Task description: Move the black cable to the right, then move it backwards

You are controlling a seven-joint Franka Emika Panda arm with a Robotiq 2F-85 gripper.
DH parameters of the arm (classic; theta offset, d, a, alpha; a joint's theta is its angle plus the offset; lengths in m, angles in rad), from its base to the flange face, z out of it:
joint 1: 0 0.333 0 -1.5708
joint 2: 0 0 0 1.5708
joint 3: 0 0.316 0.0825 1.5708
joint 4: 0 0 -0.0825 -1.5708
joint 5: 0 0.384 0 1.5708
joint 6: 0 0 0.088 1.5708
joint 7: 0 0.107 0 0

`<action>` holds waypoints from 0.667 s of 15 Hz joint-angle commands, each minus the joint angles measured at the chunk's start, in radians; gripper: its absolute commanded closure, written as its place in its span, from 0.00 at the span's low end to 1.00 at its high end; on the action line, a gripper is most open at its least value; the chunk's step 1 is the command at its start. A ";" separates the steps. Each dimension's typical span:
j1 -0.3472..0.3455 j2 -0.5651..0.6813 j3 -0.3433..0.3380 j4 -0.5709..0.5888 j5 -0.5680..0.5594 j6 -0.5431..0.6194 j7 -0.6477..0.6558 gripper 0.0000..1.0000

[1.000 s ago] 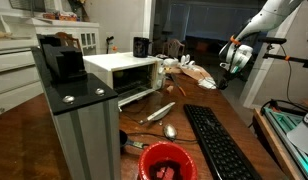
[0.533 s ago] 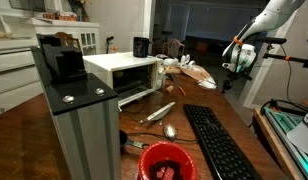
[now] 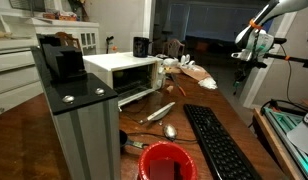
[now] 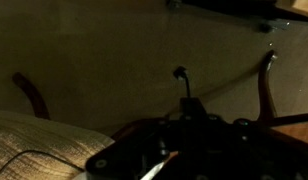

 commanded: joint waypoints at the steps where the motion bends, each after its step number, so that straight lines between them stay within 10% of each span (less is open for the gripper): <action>1: 0.087 -0.195 -0.064 -0.077 -0.129 -0.133 0.125 0.99; 10: 0.329 -0.548 -0.112 -0.113 -0.227 -0.289 0.344 0.99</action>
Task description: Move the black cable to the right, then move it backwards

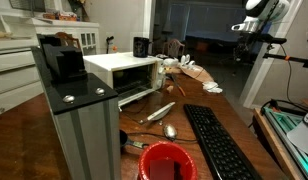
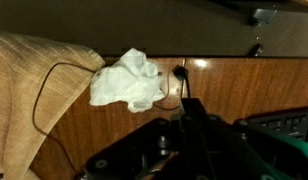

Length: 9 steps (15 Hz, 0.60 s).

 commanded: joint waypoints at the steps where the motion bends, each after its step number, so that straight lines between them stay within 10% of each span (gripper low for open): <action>1: 0.108 -0.126 -0.033 -0.032 -0.037 -0.032 0.104 0.99; 9: 0.300 -0.175 -0.085 0.025 -0.017 -0.046 0.292 0.99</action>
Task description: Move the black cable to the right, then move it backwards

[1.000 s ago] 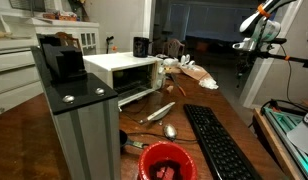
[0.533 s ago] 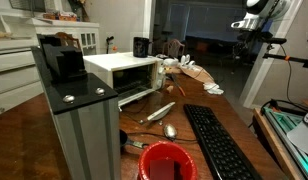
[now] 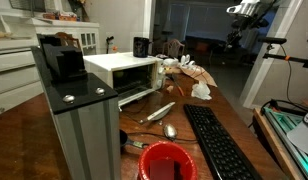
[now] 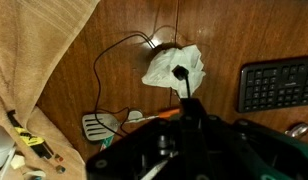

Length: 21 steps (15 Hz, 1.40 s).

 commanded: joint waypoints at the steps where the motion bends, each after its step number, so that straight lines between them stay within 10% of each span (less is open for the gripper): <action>1: 0.080 -0.005 -0.050 0.037 0.012 -0.049 0.081 0.99; 21: 0.143 0.010 -0.250 0.505 0.219 -0.575 0.079 0.99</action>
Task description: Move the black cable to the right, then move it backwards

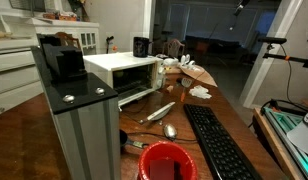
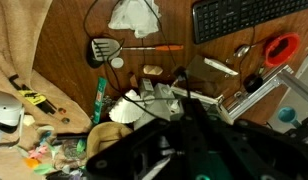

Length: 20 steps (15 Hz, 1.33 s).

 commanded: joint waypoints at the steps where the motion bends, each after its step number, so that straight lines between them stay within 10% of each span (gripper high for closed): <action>1: 0.009 0.026 -0.051 0.062 0.046 -0.061 -0.021 0.99; 13: 0.017 0.171 -0.152 0.157 0.203 -0.081 -0.065 0.99; 20: -0.003 0.311 -0.112 0.073 0.338 0.150 -0.100 0.99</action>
